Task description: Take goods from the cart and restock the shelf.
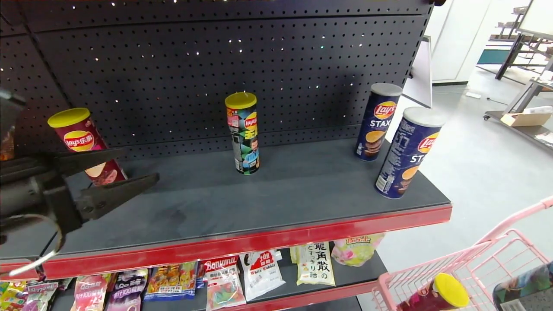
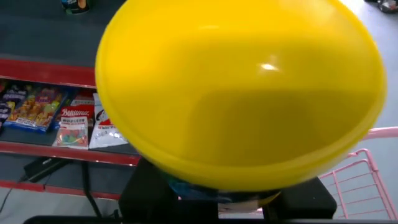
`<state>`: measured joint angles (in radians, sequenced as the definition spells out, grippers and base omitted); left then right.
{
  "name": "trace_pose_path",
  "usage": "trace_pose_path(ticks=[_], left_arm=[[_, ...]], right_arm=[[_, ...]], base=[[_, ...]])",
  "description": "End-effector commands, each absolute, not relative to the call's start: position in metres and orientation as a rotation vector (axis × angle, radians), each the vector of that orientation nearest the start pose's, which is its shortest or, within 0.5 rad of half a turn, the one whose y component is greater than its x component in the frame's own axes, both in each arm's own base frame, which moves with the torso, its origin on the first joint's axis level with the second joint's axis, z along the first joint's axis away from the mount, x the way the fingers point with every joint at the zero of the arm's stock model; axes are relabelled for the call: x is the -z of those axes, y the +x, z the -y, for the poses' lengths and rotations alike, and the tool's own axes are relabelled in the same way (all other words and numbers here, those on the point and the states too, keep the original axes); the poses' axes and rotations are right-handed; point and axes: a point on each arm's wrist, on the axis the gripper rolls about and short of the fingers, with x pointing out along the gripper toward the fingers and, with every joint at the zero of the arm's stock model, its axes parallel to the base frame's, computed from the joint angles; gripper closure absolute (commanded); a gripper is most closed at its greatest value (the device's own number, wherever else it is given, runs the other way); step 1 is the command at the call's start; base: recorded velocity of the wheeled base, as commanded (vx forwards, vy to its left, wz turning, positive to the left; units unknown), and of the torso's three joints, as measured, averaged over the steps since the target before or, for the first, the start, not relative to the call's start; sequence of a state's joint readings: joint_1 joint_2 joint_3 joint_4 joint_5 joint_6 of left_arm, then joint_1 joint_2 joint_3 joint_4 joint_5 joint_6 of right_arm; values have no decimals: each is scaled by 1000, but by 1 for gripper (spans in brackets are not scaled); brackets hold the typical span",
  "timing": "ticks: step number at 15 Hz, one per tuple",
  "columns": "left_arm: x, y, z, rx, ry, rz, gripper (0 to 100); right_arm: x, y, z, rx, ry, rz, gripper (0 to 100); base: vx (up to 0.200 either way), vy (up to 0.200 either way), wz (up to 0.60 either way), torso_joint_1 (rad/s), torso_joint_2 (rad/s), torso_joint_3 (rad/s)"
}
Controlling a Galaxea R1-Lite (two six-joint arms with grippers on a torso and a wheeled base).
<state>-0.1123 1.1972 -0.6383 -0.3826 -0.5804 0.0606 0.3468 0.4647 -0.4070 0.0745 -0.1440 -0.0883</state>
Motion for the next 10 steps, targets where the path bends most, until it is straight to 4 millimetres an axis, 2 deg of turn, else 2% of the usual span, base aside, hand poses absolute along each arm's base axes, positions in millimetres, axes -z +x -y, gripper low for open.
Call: trace_pose_path(ticks=[1,4,9,10], left_arm=[[-191,266,55,889,7,-225,0],[-175,316,68,872,68,-166,0],[-180,359,101,861,101,-100,0],[-180,362,108,856,104,-94,0]], right_arm=[[-188,18,-3,-210,-122,-145,100],[-188,18,-3,-201,-79,-154,100],[-191,18,-3,-193,-75,-142,100],[-192,18,-3,-190,-74,-139,100]], base=[[0,0,0,0,0,0],[0,0,0,0,0,0],[0,0,0,0,0,0],[0,0,0,0,0,0]])
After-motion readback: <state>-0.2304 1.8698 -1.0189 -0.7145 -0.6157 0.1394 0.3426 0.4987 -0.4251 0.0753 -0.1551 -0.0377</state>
